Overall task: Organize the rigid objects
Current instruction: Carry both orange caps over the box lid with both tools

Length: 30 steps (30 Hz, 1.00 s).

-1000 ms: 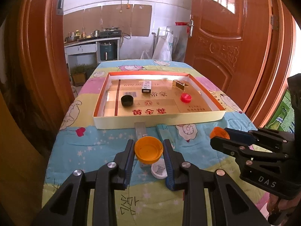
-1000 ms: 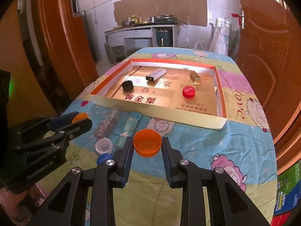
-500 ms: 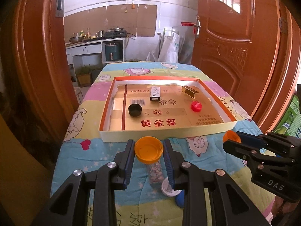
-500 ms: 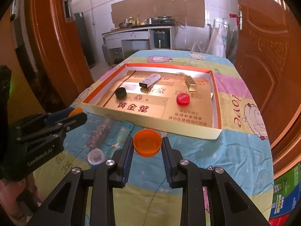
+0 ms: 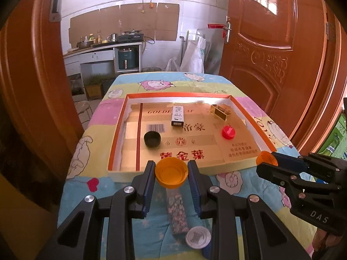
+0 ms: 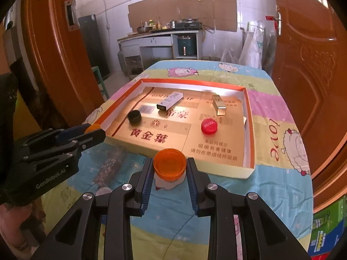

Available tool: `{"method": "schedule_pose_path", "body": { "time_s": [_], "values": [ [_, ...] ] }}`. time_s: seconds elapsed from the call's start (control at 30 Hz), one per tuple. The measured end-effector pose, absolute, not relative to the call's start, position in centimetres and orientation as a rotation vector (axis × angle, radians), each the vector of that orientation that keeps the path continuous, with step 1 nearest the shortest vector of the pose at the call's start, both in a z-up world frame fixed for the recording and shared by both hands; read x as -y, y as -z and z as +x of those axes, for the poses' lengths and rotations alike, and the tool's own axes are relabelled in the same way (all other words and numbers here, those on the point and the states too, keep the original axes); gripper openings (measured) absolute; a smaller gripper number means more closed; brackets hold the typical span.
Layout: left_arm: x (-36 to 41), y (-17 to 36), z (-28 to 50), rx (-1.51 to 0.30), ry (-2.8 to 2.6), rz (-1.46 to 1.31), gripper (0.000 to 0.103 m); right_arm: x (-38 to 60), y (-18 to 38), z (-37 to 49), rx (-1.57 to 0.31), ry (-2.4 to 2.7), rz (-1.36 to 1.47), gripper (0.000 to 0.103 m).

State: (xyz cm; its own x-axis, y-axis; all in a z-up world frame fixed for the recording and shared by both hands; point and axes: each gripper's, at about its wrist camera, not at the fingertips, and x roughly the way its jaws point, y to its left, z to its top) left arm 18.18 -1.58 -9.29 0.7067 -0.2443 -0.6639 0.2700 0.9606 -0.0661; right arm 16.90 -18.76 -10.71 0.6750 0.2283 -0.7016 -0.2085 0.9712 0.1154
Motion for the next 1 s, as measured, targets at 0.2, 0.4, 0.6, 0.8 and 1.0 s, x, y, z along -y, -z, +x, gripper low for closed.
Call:
{"method": "schedule_pose_path", "body": {
  "time_s": [0.2,0.4,0.6,0.8,1.0],
  "values": [
    [2.4,9.1,19.8,-0.740,0.296,0.048,0.031,19.2,10.6,18.4,-0.796,-0.249,0.034,0.031],
    [3.2,9.3,21.6,-0.757,0.311,0.052,0.031,19.5,10.8,20.2,-0.800,-0.256,0.046,0.031],
    [4.1,9.9,23.5,-0.774,0.318,0.064,0.031,19.9,10.8,22.2,-0.798,-0.265,0.049,0.031],
    [5.0,10.6,25.2,-0.797,0.329,0.076,0.031,20.3,10.8,24.4,-0.797,-0.268,0.043,0.031],
    [5.7,11.2,26.6,-0.818,0.336,0.083,0.031,20.5,10.8,26.6,-0.799,-0.271,0.030,0.031]
  ]
}}
